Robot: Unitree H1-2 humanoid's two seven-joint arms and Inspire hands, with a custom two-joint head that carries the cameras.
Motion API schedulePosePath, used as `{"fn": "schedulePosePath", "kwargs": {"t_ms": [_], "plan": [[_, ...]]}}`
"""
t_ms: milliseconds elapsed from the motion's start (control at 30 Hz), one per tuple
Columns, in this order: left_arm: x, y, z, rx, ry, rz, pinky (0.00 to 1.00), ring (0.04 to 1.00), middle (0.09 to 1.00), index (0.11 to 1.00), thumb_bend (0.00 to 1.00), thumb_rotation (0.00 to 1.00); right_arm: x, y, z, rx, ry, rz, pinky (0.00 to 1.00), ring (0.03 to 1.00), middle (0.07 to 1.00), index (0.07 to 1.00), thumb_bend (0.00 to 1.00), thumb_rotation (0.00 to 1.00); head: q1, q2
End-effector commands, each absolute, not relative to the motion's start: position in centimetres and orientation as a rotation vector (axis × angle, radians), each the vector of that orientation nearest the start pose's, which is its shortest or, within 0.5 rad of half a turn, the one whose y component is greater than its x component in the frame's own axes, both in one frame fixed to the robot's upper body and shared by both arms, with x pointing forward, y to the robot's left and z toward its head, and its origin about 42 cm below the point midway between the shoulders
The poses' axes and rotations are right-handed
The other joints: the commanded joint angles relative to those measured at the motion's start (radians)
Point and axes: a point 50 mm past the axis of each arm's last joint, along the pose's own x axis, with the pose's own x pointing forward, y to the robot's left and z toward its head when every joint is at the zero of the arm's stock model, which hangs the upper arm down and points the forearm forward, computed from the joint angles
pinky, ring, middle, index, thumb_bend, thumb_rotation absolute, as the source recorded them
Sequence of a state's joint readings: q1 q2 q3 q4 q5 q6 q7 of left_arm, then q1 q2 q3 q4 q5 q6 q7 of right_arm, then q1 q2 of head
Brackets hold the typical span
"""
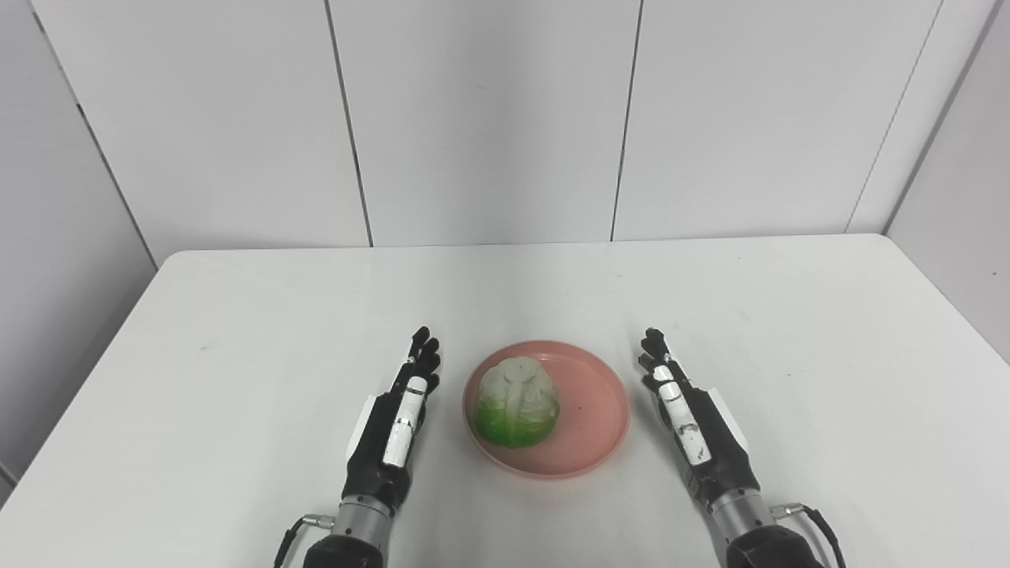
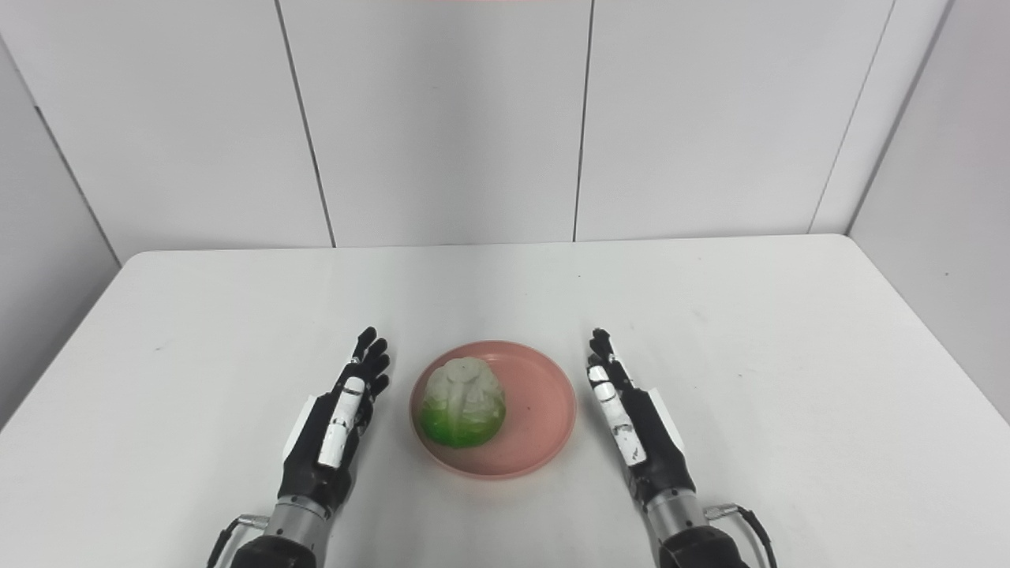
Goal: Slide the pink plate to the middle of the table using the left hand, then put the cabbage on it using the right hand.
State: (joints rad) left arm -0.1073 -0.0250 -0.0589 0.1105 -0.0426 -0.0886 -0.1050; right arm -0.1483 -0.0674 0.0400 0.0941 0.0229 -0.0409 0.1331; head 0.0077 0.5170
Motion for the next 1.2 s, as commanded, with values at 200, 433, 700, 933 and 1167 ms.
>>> {"fn": "schedulePosePath", "kwargs": {"t_ms": [200,433,700,933,1167], "plan": [[29.82,17.97,7.0,-0.056,0.024,-0.166,0.99,0.998,1.0,1.0,0.35,1.0,32.28,-20.21,9.87,-0.032,-0.034,0.192,1.0,1.0,1.0,1.0,0.24,1.0,0.001,0.001],[29.83,17.97,7.08,-0.052,0.022,-0.168,0.99,0.998,1.0,0.998,0.34,1.0,32.28,-20.22,9.9,-0.033,-0.031,0.193,1.0,1.0,1.0,1.0,0.24,1.0,0.001,0.002],[29.86,18.02,7.09,-0.047,0.02,-0.168,0.98,0.991,1.0,0.994,0.35,1.0,32.28,-20.21,9.96,-0.033,-0.027,0.196,1.0,1.0,1.0,1.0,0.24,1.0,0.0,0.004],[29.86,18.0,7.08,-0.051,0.024,-0.165,0.99,0.995,1.0,0.995,0.36,1.0,32.28,-20.17,9.97,-0.035,-0.028,0.198,1.0,1.0,1.0,1.0,0.24,1.0,-0.001,0.006],[29.85,18.07,7.09,-0.052,0.021,-0.17,0.99,0.998,1.0,0.997,0.35,1.0,32.27,-20.04,10.04,-0.027,-0.023,0.197,1.0,1.0,1.0,1.0,0.24,1.0,-0.002,0.008]]}}
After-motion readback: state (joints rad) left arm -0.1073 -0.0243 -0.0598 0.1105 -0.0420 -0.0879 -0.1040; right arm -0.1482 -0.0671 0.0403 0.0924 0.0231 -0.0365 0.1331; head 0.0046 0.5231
